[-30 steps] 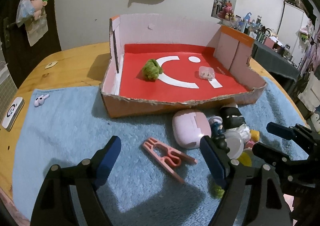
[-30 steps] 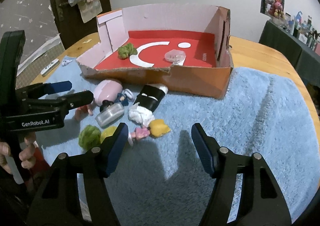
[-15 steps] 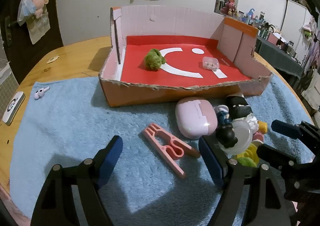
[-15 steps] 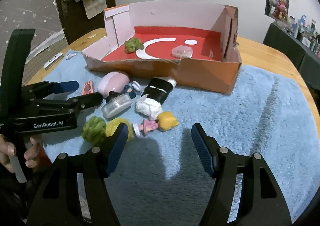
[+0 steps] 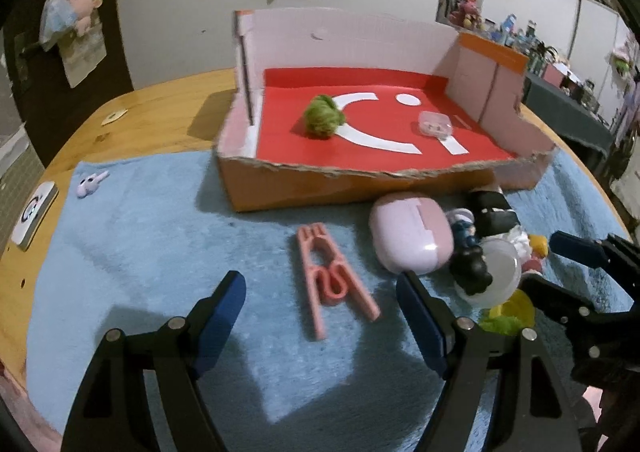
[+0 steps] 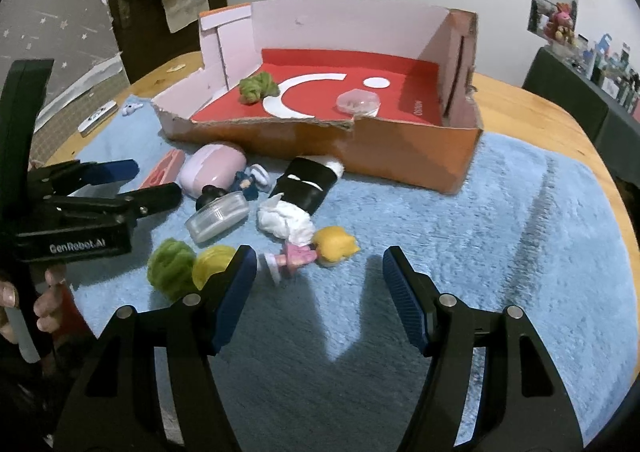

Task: Organize objects
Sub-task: 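Grasp the pink clothespin with the left tool while the right tool grasps the blonde figurine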

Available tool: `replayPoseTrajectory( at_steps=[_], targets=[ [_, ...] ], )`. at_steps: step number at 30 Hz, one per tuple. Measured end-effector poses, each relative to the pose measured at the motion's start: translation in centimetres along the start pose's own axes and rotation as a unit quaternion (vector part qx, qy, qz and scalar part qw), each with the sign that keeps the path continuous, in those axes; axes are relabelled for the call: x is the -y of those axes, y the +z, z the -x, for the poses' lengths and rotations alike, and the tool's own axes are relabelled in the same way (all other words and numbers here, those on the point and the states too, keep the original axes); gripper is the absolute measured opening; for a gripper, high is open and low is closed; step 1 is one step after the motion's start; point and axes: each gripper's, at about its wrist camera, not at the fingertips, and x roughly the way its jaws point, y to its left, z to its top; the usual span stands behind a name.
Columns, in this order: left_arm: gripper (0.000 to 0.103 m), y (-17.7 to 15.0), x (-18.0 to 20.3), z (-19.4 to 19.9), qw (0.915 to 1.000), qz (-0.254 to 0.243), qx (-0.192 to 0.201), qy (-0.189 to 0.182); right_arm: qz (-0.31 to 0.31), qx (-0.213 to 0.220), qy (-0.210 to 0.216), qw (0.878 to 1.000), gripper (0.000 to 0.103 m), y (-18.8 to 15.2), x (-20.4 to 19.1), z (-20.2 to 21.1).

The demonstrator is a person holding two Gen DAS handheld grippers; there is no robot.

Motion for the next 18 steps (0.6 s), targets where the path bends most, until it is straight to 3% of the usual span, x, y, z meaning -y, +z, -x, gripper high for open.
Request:
replayPoseTrajectory(
  at_steps=[4,7,12,18],
  targets=[
    [0.076,0.0,0.0,-0.2,1.0000,-0.001,0.000,-0.002,-0.001,-0.004,0.000,1.000,0.062,0.0,0.2,-0.6],
    [0.059,0.1,-0.1,-0.1,1.0000,0.000,0.003,0.003,0.002,-0.003,0.001,1.000,0.052,0.0,0.2,-0.7],
    [0.032,0.2,-0.7,0.2,0.9999,0.010,0.005,-0.008,0.012,-0.004,0.004,1.000,0.051,0.1,-0.3,-0.8],
    [0.030,0.0,-0.9,0.6,0.9997,0.016,0.007,-0.018,0.008,-0.002,0.014,1.000,0.051,0.0,-0.5,-0.5]
  ],
)
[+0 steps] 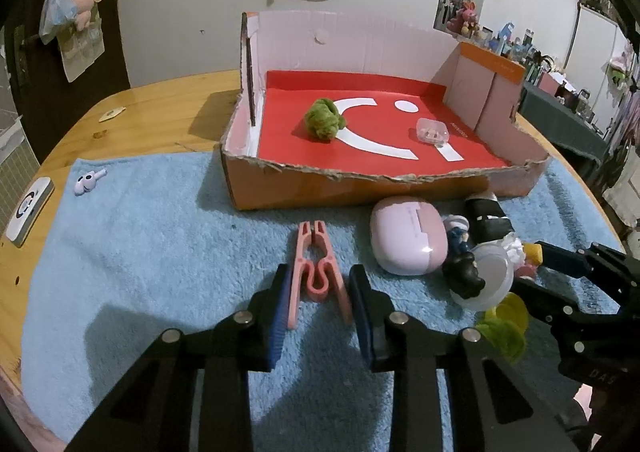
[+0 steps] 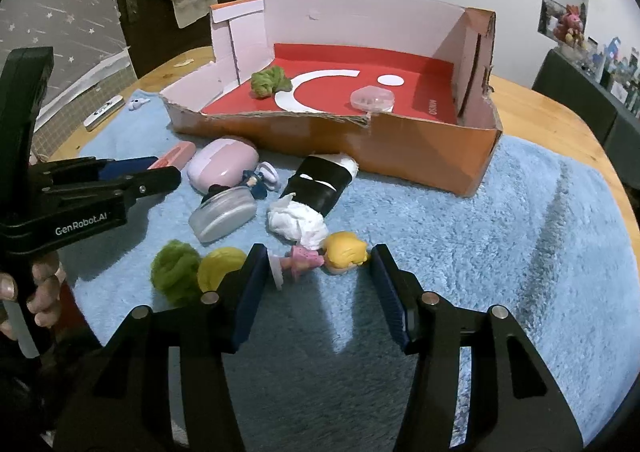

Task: Organize objects
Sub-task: 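Grasp the pink clothespin with the left tool while the right tool grasps the blonde figurine, then carry the pink clothespin and blonde figurine into the cardboard box with both tools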

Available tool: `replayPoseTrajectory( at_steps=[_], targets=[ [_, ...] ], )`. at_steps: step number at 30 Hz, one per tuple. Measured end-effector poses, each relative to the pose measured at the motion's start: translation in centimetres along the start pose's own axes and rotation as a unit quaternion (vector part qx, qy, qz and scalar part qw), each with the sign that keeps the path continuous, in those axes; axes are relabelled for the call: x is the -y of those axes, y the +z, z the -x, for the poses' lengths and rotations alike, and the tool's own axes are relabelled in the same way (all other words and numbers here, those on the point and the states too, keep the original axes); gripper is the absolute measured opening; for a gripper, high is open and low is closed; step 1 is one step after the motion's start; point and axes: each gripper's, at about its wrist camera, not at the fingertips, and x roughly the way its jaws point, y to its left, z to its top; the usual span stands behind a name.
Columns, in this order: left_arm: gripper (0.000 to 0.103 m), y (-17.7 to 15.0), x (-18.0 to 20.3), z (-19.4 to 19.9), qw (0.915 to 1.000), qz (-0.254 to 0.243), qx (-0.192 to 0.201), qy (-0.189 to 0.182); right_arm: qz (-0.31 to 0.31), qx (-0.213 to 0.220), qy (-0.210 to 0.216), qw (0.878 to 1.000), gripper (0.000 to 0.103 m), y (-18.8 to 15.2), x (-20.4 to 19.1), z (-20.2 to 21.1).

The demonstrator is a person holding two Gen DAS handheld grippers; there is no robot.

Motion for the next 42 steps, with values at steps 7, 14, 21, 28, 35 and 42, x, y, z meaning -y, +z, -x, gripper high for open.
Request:
replayPoseTrajectory(
  at_steps=[7,14,21,28,35,42],
  targets=[
    [0.030,0.0,0.2,0.9,0.9999,-0.001,0.010,-0.004,-0.010,0.007,0.010,1.000,0.051,0.1,0.1,0.7],
    [0.029,0.2,0.6,2.5,0.9995,-0.008,0.030,-0.011,-0.015,0.017,0.016,1.000,0.051,0.2,0.0,1.6],
    [0.029,0.8,0.7,3.6,0.9988,-0.008,0.043,-0.023,-0.010,0.033,0.024,0.999,0.051,0.9,-0.6,2.7],
    [0.029,1.5,1.1,4.0,0.9983,-0.012,0.050,-0.028,-0.009,0.044,0.029,0.999,0.051,1.7,-0.9,3.3],
    [0.029,2.5,1.5,4.3,0.9975,-0.016,0.058,-0.037,-0.011,0.056,0.036,0.998,0.051,2.8,-0.8,3.9],
    [0.029,4.1,1.8,4.1,0.9969,-0.019,0.065,-0.041,-0.008,0.064,0.039,0.997,0.051,4.2,-0.7,4.1]
  ],
)
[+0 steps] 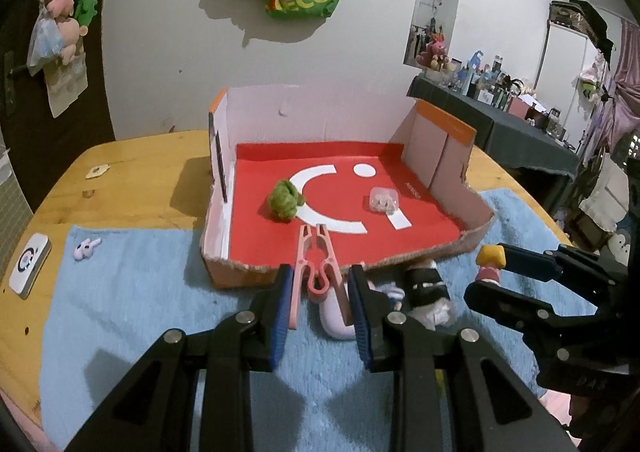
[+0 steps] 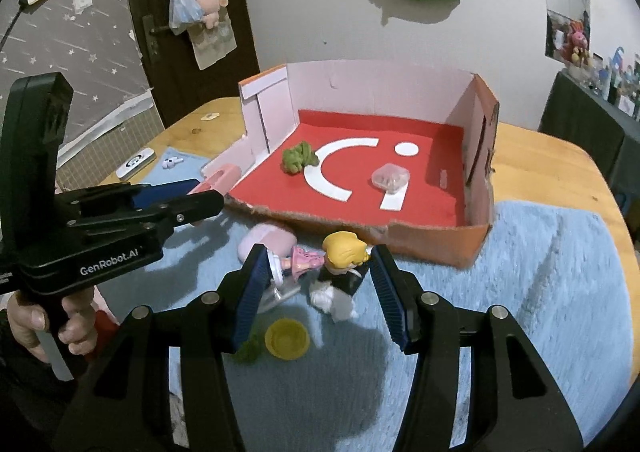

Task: Organize objects
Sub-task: 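Carry the pink clothespin and blonde figurine into the cardboard box with both tools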

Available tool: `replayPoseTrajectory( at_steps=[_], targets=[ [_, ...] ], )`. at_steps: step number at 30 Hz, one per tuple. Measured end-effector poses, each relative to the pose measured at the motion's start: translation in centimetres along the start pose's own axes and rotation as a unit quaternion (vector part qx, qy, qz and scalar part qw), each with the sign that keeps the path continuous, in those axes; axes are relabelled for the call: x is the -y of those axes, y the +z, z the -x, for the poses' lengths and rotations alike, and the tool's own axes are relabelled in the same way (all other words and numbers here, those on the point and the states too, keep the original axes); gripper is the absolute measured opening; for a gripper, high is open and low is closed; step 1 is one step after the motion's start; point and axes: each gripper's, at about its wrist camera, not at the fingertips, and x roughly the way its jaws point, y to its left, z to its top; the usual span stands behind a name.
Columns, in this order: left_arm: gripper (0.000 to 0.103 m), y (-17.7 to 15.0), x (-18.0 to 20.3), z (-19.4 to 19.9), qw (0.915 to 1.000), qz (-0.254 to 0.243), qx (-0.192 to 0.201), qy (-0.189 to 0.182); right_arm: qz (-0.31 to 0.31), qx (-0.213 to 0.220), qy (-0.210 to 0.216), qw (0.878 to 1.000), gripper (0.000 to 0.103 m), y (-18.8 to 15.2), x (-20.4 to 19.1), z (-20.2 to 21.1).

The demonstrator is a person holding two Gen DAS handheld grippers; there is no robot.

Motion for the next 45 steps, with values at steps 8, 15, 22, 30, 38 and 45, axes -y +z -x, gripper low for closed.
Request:
replayPoseTrajectory(
  at_steps=[8,15,22,30,38,45],
  targets=[
    [0.029,1.5,0.0,-0.8,1.0000,-0.002,0.001,-0.005,0.002,0.006,0.005,1.000,0.051,1.7,0.3,-0.5],
    [0.029,2.5,0.0,-2.0,0.9999,-0.004,-0.006,-0.010,-0.001,0.002,0.009,1.000,0.051,3.0,1.0,-1.3],
    [0.029,3.5,-0.2,-3.2,0.9998,-0.004,-0.017,-0.014,-0.011,-0.015,0.013,1.000,0.051,4.0,1.9,-2.9],
    [0.029,4.2,-0.5,-5.1,0.9992,-0.006,-0.036,-0.018,-0.015,-0.047,0.011,0.999,0.051,4.8,2.9,-5.3],
    [0.029,4.4,-0.9,-7.6,0.9973,-0.007,-0.068,-0.027,-0.021,-0.077,0.000,0.997,0.051,5.1,4.1,-7.7],
    [0.029,4.4,-1.2,-9.0,0.9953,-0.007,-0.091,-0.031,-0.027,-0.103,-0.001,0.994,0.051,5.0,4.7,-9.3]
  ],
)
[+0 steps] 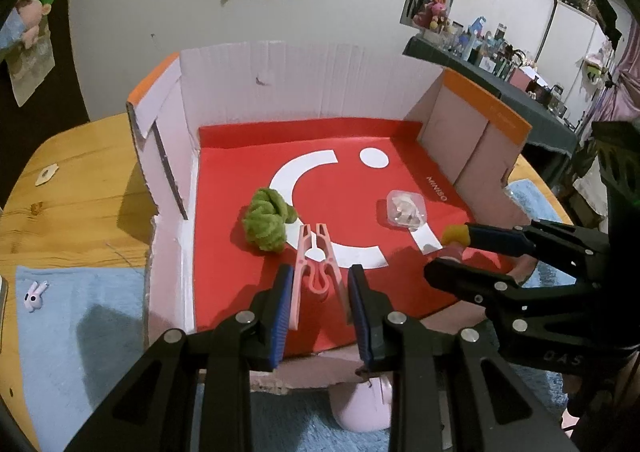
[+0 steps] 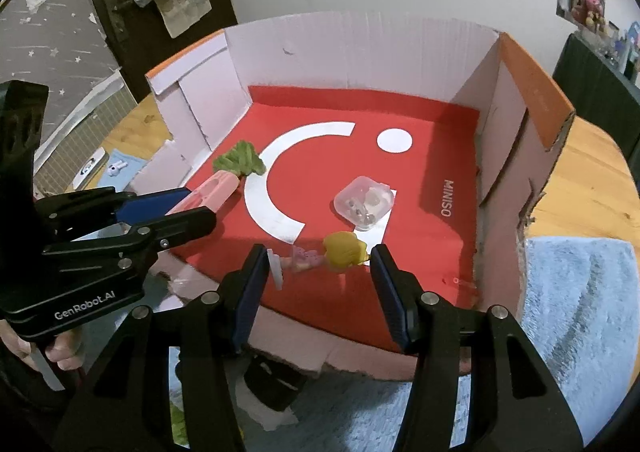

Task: Organize objects
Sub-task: 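Carry the pink clothespin and blonde figurine into the cardboard box with both tools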

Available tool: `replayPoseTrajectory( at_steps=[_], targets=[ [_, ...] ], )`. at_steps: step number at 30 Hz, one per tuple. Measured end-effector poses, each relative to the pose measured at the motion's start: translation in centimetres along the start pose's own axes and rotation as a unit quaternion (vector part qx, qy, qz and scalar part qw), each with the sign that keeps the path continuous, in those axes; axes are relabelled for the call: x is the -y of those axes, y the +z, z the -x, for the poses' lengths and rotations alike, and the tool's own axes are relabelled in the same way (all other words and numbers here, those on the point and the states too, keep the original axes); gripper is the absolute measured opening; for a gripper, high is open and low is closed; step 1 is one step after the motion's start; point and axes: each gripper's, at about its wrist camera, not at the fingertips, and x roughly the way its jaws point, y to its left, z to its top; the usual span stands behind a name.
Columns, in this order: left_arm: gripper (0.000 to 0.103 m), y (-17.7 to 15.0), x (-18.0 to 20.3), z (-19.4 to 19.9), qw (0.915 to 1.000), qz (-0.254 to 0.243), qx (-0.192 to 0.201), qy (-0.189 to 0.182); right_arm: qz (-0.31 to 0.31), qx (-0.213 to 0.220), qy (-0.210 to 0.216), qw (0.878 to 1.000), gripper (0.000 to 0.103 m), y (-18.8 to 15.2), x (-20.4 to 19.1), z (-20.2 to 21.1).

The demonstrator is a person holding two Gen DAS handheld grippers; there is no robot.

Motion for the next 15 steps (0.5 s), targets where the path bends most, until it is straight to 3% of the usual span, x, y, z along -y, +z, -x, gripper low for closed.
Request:
replayPoseTrajectory(
  at_steps=[15],
  targets=[
    [0.029,0.0,-0.5,-1.6,0.9997,0.003,-0.025,0.004,0.010,-0.026,-0.023,0.999,0.051,0.2,0.4,-1.9]
  ],
)
